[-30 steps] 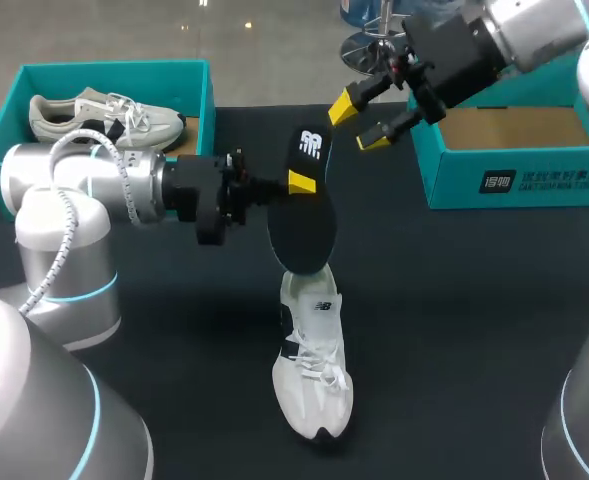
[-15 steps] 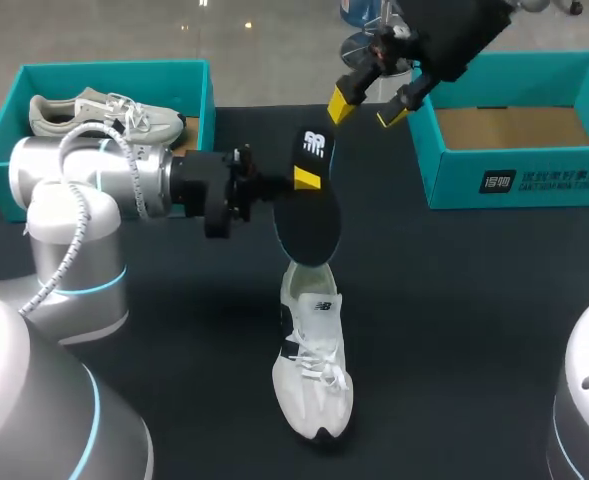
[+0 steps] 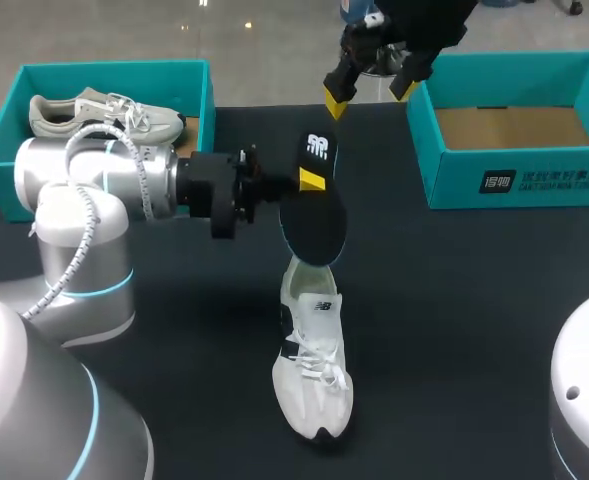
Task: Take the shoe out of the shoebox, open the shoe tongue, remove and reinsert the insole, then place the shoe into the shoebox
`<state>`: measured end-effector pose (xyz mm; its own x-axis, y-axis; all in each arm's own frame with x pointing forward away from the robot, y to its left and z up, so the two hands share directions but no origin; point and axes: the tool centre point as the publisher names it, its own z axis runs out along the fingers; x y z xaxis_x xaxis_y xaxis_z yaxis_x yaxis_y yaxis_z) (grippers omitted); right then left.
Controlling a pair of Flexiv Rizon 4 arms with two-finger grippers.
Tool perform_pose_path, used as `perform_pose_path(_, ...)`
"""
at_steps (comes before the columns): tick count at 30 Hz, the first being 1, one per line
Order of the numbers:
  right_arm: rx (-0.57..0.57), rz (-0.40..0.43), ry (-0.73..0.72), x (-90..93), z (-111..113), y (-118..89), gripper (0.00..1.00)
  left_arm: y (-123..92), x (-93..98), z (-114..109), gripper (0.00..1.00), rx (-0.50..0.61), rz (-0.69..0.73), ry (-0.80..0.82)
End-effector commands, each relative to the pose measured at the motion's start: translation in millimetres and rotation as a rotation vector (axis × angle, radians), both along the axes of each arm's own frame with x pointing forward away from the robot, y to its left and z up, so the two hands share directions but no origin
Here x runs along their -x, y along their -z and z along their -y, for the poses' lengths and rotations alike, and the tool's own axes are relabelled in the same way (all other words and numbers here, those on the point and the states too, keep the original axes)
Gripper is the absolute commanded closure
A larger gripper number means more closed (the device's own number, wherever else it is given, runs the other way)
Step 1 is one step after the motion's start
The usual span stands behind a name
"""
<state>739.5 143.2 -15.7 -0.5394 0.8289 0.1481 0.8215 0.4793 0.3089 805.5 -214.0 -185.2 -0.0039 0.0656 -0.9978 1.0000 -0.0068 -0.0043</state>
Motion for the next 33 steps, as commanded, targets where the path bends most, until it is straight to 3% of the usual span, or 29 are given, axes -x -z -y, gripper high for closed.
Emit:
perform_pose_path(1,0.078,0.019,0.03,-1.0,-4.6,-0.7,0.0,1.4,2.2,-1.1,1.0,-0.007,0.002,-0.012)
perform_pose_path(24,0.078,0.019,0.03,-1.0,-4.6,-0.7,0.0,1.4,2.2,-1.1,1.0,-0.007,0.002,-0.012)
perform_pose_path(31,0.078,0.019,0.03,-1.0,-4.6,-0.7,0.0,-14.2,18.2,-14.2,1.0,0.09,-0.511,-0.052)
perform_pose_path(33,0.078,0.019,0.03,-1.0,-4.6,-0.7,0.0,-14.6,19.6,-15.9,1.0,0.047,-0.668,-0.086)
